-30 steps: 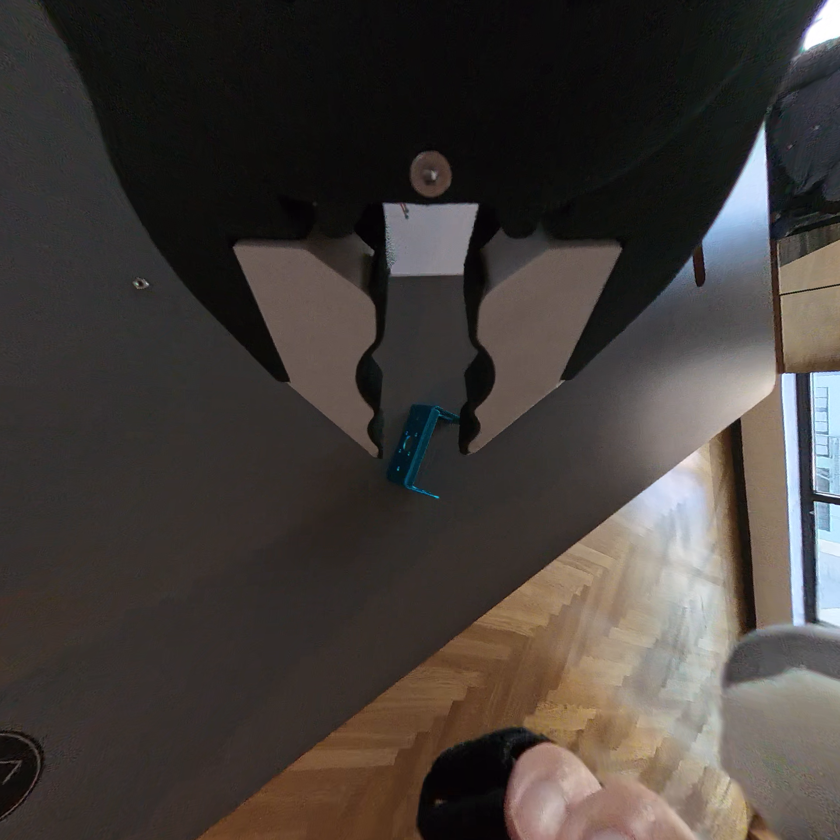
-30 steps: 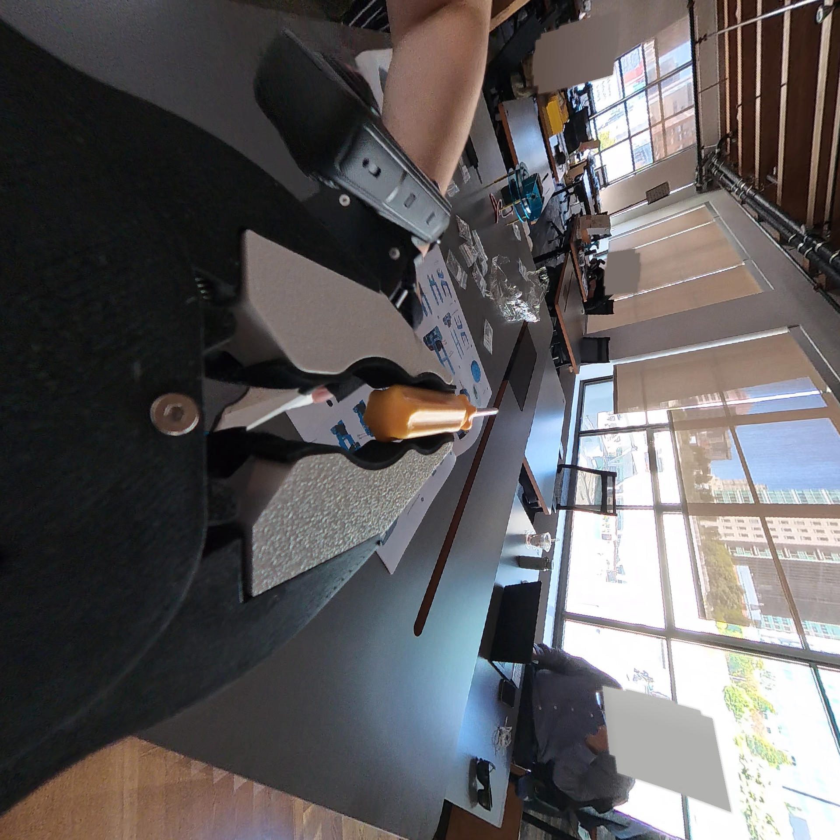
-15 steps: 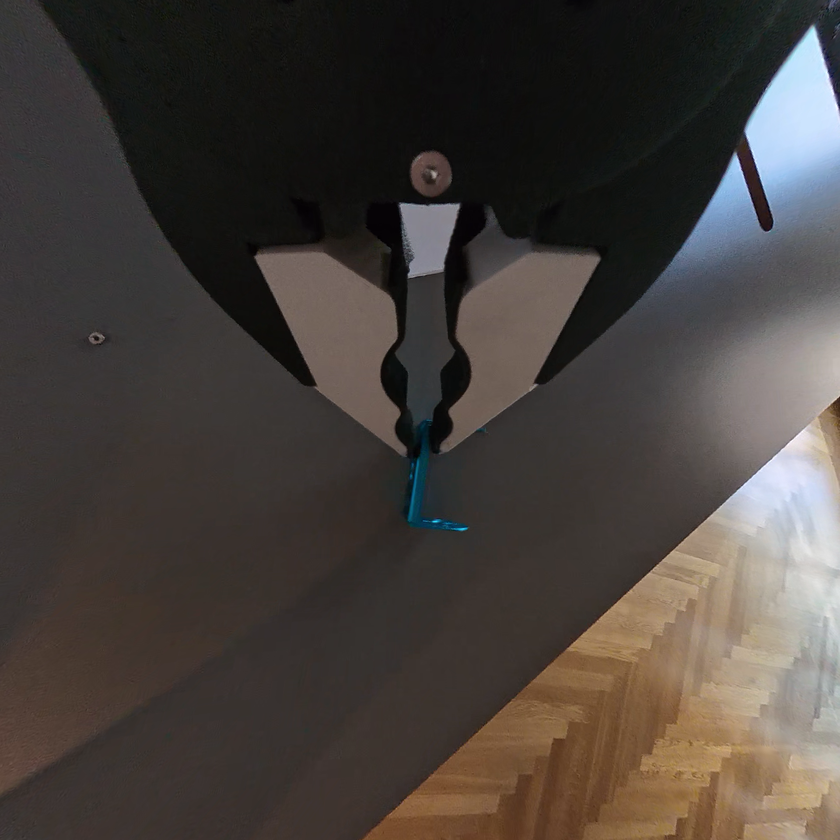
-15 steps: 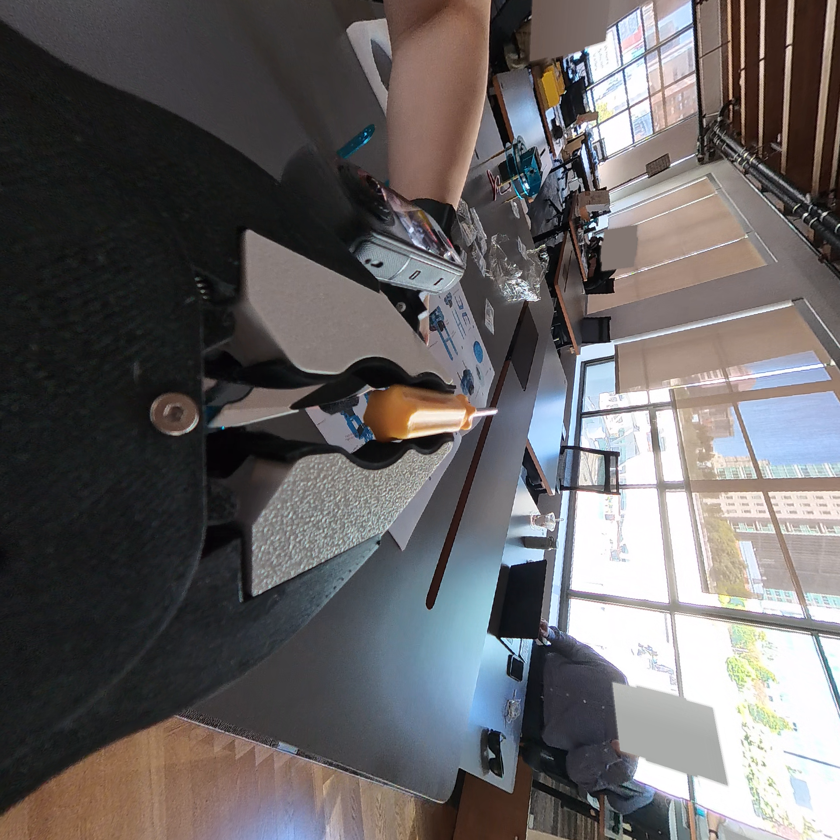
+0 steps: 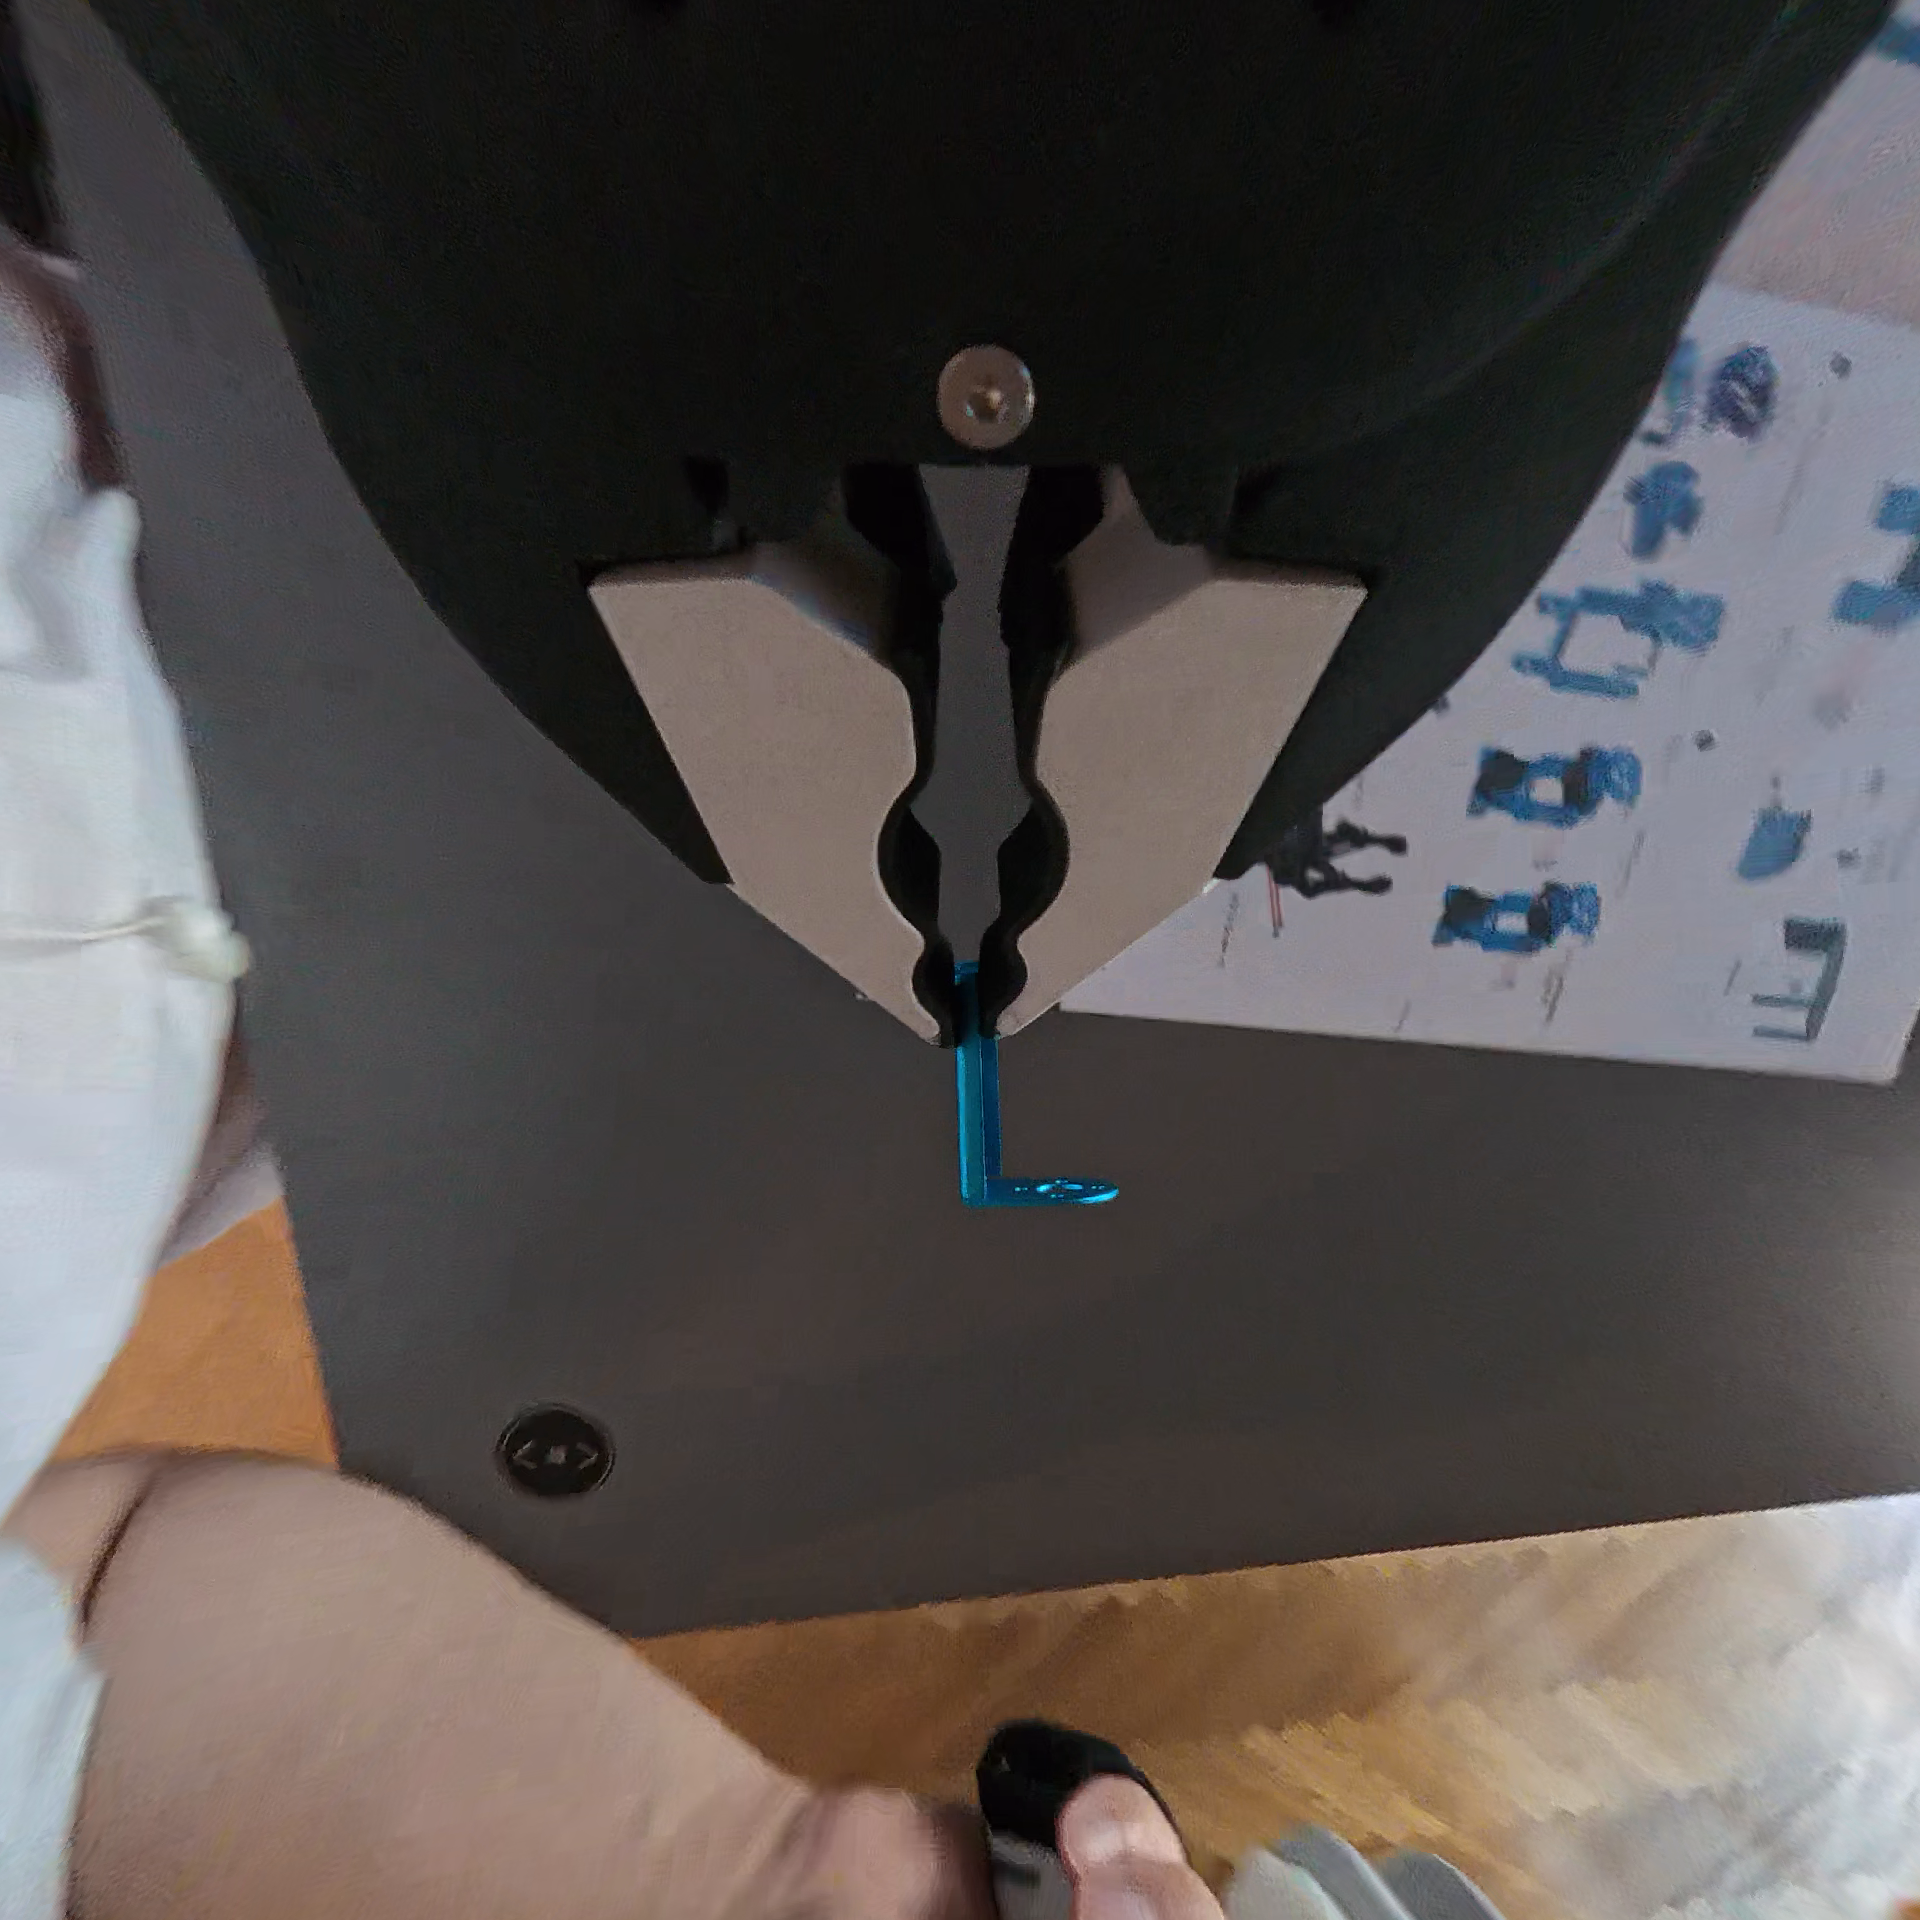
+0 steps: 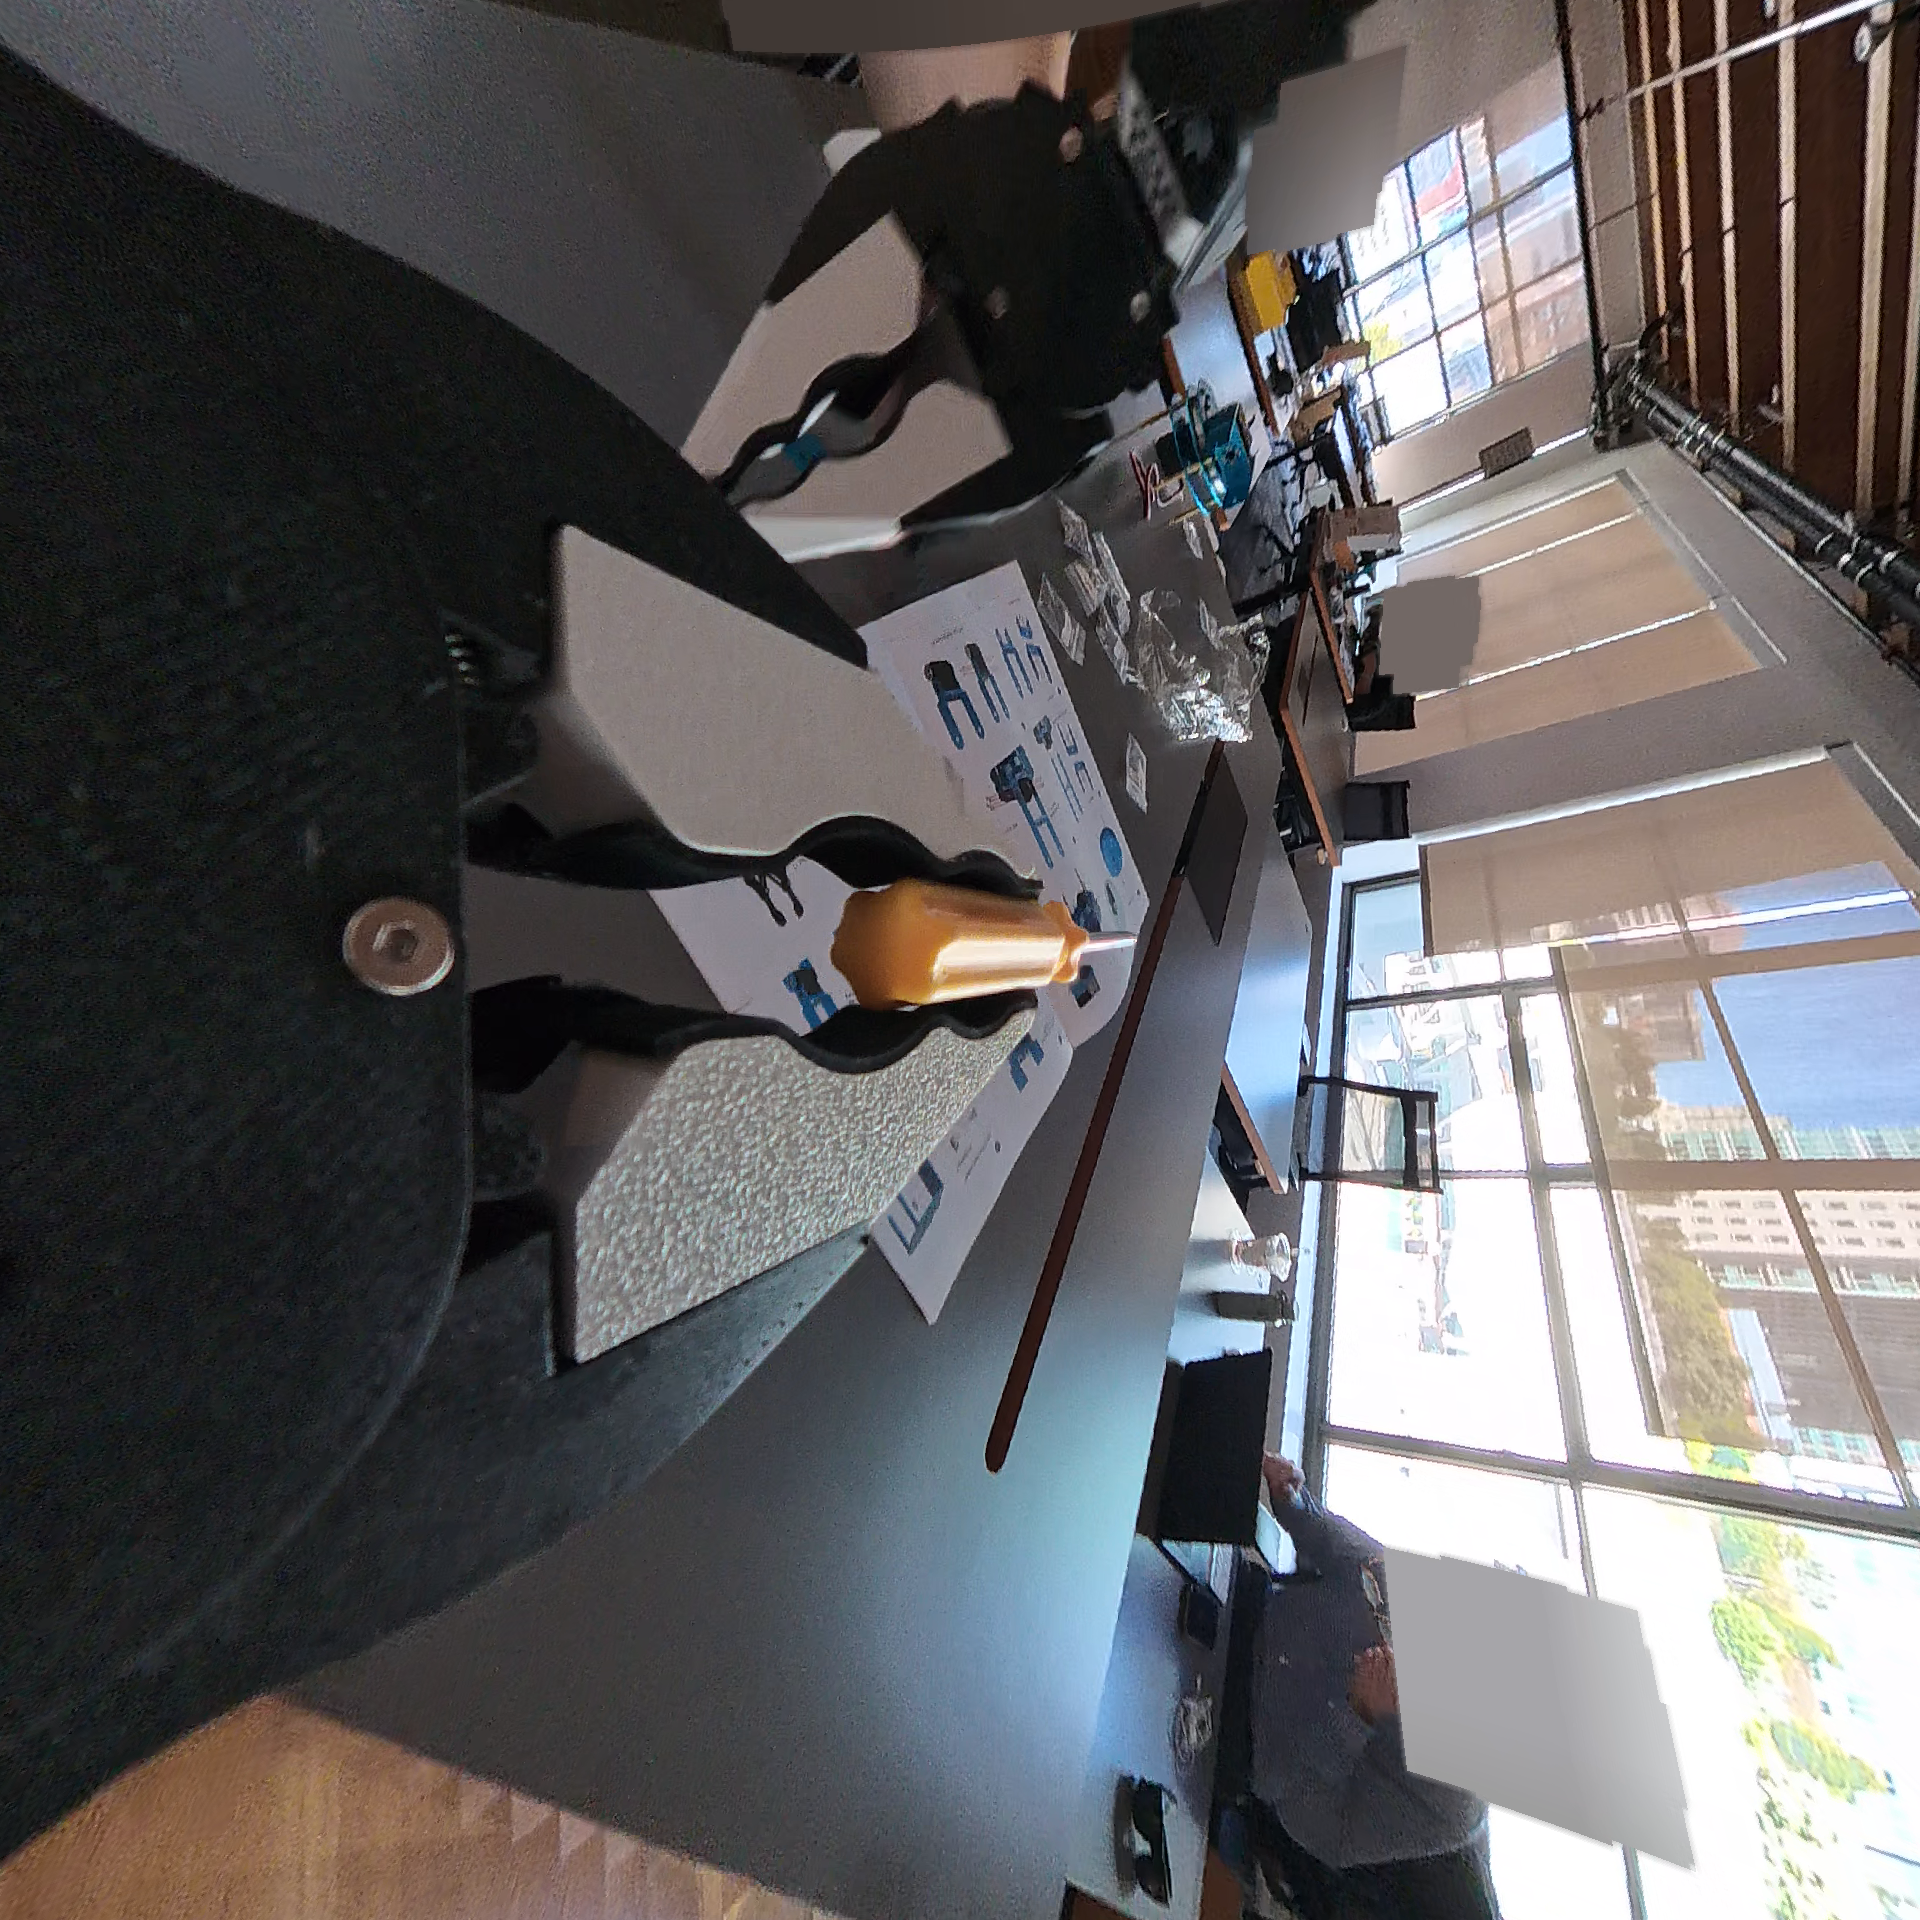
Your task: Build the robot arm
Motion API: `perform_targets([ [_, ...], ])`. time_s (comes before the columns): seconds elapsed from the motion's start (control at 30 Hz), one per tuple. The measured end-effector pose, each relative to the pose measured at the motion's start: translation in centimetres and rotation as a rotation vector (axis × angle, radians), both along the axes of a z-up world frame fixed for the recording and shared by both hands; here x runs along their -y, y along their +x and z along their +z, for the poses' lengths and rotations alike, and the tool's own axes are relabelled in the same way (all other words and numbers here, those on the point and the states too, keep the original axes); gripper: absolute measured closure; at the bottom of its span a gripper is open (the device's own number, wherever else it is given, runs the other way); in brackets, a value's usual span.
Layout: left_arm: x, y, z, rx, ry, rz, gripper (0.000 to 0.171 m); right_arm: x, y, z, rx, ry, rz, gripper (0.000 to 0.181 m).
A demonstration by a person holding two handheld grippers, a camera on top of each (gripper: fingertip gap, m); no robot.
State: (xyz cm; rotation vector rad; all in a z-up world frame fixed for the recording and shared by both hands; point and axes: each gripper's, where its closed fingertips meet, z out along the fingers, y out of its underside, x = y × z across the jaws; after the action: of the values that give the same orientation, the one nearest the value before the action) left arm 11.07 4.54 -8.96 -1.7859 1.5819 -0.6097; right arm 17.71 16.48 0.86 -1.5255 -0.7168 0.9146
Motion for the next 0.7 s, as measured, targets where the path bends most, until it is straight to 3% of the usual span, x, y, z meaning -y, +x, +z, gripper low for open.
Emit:
perform_targets([
  [0.07,0.5,-2.2,1.7,0.129,-0.081,0.107,0.17,-0.1,-0.8,-0.5,-0.005,-0.022,0.024,0.166],
  [0.2,-1.3,-7.5,1.8,0.272,-0.122,0.326,0.17,0.1,-2.7,-1.3,0.016,-0.03,0.087,0.166],
  [0.4,-1.9,-9.7,4.1,0.661,-0.277,0.402,0.169,-1.1,-5.7,-2.0,0.054,-0.042,0.144,0.166],
  [0.7,-1.2,-8.7,3.5,0.615,-0.298,0.326,0.169,-2.5,-9.1,-3.7,0.091,-0.07,0.191,0.166],
])
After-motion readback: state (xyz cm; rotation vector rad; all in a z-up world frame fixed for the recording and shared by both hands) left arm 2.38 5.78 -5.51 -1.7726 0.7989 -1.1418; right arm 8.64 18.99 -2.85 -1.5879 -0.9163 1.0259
